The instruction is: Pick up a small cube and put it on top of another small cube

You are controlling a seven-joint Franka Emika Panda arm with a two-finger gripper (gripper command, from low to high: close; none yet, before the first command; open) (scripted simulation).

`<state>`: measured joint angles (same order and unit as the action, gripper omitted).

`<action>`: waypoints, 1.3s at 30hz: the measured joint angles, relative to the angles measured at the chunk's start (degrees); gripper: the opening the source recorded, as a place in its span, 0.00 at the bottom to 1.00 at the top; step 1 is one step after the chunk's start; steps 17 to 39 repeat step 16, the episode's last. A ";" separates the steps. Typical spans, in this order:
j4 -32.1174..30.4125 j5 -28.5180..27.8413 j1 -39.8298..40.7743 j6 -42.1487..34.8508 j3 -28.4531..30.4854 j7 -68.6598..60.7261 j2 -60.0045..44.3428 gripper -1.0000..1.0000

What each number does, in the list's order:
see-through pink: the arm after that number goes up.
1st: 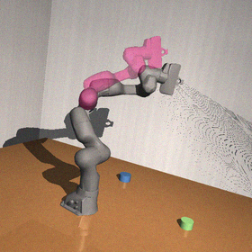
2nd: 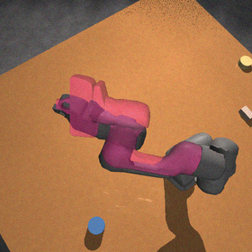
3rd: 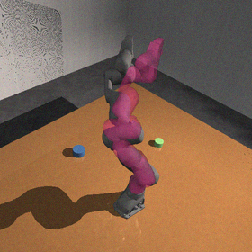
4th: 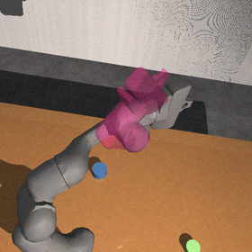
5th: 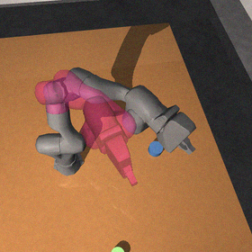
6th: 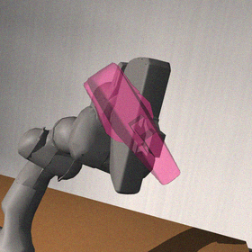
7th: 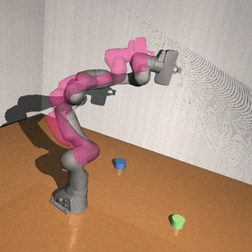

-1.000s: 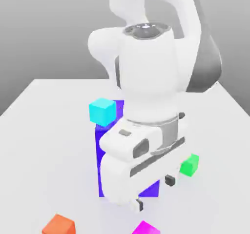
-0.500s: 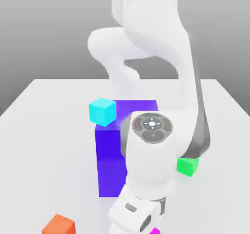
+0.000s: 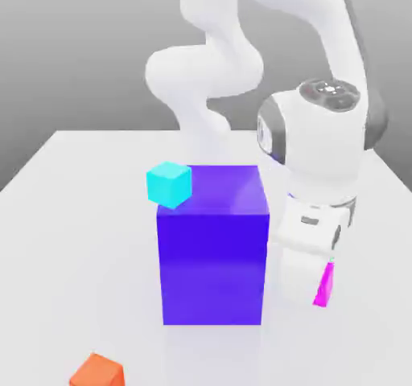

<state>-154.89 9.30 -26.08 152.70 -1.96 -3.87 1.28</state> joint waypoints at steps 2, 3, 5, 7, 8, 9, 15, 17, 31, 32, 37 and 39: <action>-4.15 -1.01 -1.26 0.27 -1.28 1.69 4.14 0.00; -6.22 -1.65 -1.71 0.42 -2.22 2.64 6.21 0.00; -10.36 -3.11 -2.63 0.73 -4.51 4.64 10.31 0.00; -12.76 -4.38 -2.96 2.50 -6.09 6.11 11.10 0.00; -13.09 -4.90 -2.83 4.10 -6.45 6.57 9.86 0.00; -13.22 -5.46 -2.66 5.89 -6.67 7.01 8.21 0.00; -12.96 -9.97 -1.46 15.44 -6.31 10.17 -1.67 1.00; -12.96 -9.97 -1.22 15.44 -6.31 10.17 -1.67 1.00; -12.96 -9.97 -1.22 15.44 -6.31 10.17 -1.67 1.00; -12.96 -9.97 -1.22 15.44 -6.31 10.17 -1.67 1.00; -12.96 -9.97 -1.22 15.44 -6.31 10.17 -1.67 1.00; -12.96 -9.97 -1.22 15.44 -6.31 10.17 -1.67 1.00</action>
